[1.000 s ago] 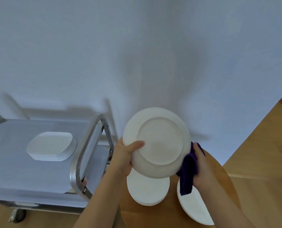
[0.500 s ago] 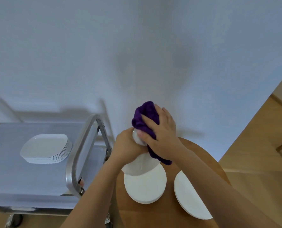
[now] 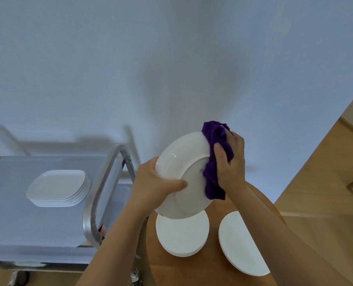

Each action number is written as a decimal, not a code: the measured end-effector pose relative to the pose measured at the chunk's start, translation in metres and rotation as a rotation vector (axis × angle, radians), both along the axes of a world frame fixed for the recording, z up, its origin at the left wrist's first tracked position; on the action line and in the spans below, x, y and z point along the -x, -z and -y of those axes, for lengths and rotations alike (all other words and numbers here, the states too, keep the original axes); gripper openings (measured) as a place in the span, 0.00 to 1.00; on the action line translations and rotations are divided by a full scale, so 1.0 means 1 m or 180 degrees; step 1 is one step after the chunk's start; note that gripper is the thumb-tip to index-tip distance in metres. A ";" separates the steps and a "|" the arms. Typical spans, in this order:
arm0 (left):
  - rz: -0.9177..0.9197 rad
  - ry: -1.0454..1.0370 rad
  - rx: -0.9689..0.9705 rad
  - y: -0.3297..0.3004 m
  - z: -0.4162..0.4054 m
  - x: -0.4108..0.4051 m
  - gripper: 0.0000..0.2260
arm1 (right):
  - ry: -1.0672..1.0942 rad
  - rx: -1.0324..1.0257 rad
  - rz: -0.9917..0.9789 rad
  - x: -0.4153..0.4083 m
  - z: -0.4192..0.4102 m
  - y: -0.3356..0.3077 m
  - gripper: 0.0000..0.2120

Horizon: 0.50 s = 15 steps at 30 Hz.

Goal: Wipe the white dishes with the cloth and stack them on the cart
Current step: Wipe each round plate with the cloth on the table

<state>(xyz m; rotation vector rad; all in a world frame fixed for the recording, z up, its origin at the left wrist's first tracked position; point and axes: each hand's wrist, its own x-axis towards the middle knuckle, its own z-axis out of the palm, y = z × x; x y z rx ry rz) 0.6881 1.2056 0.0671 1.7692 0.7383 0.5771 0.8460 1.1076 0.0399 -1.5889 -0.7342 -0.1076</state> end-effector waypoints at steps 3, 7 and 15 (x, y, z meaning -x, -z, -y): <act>0.0310 -0.0098 0.0337 -0.004 0.001 0.001 0.28 | 0.0106 -0.0203 -0.0533 0.000 0.006 0.009 0.29; 0.0833 -0.0396 0.0797 -0.002 0.005 -0.006 0.22 | 0.0329 -0.0273 -0.1860 0.013 0.005 0.029 0.31; 0.1538 -0.1033 0.2048 0.011 0.037 -0.017 0.35 | -0.0278 -0.0868 -0.2385 0.005 0.007 0.023 0.09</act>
